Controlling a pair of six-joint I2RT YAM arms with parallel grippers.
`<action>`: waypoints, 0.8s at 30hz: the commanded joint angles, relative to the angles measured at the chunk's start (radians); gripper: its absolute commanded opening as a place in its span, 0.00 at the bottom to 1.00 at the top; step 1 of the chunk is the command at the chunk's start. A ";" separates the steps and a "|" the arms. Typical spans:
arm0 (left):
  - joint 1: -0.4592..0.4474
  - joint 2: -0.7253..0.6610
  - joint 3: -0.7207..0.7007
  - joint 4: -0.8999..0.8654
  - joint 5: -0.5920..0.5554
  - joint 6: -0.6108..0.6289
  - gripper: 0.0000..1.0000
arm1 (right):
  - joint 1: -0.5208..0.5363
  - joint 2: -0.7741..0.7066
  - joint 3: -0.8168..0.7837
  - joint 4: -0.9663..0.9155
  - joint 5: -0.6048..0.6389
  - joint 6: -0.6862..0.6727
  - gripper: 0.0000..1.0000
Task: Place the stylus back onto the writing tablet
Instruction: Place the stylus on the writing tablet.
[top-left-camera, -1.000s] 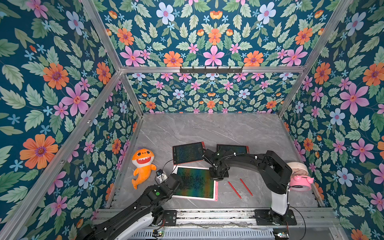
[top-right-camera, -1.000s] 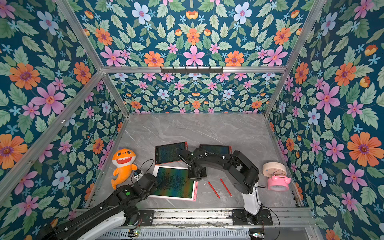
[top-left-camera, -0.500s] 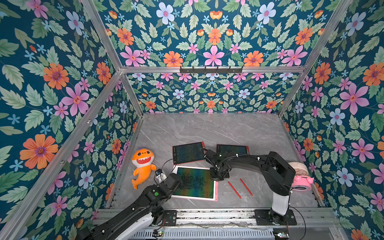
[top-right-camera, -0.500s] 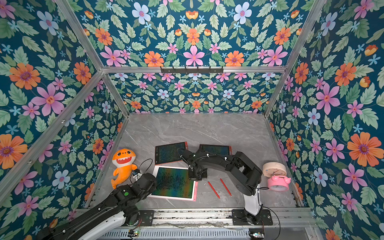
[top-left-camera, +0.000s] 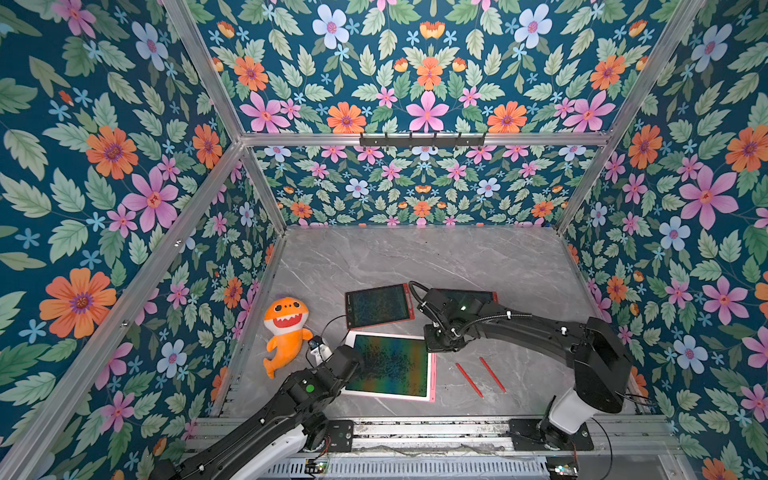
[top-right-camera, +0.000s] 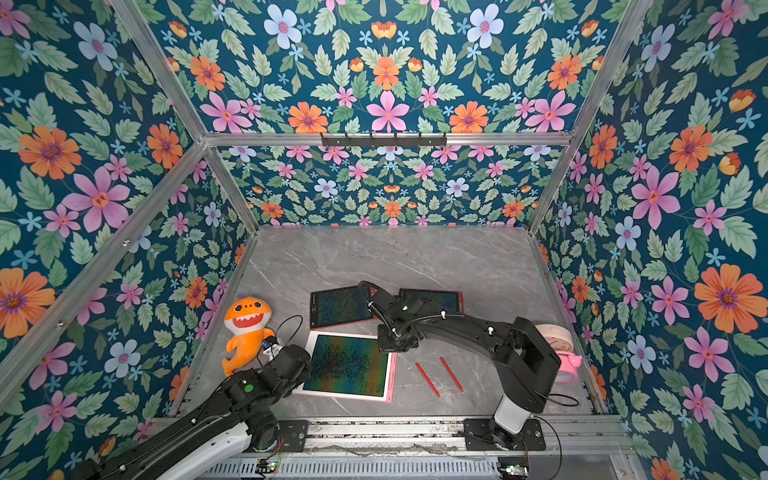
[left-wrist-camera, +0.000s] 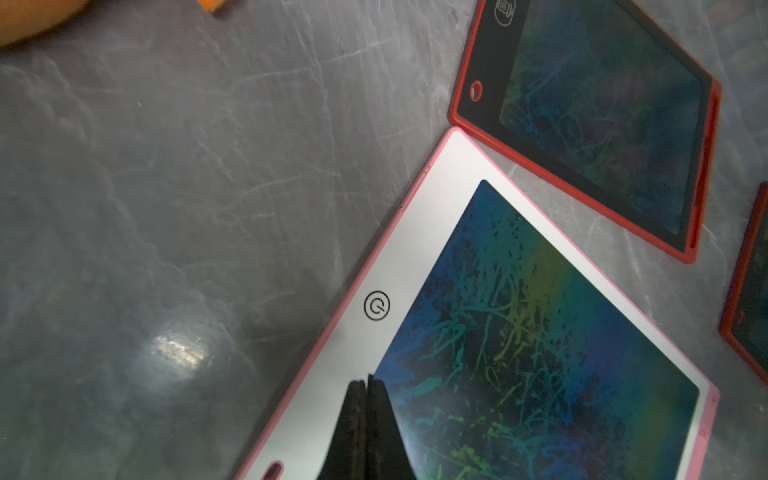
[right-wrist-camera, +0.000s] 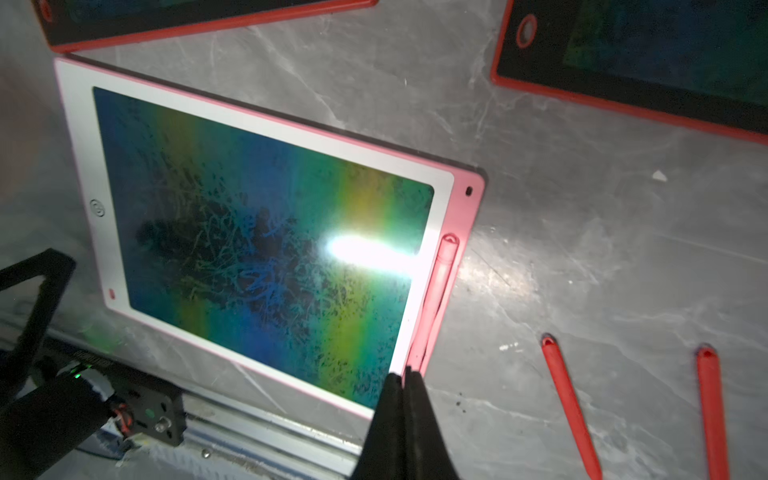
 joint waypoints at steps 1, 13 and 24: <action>0.000 0.008 -0.001 -0.007 -0.018 0.016 0.00 | 0.012 -0.032 -0.006 -0.052 0.008 0.013 0.08; 0.001 0.008 -0.018 0.003 0.009 0.014 0.00 | 0.070 0.021 -0.086 0.014 -0.030 0.075 0.10; 0.000 0.009 -0.028 0.007 0.014 0.016 0.00 | 0.102 0.152 -0.056 0.040 -0.039 0.092 0.10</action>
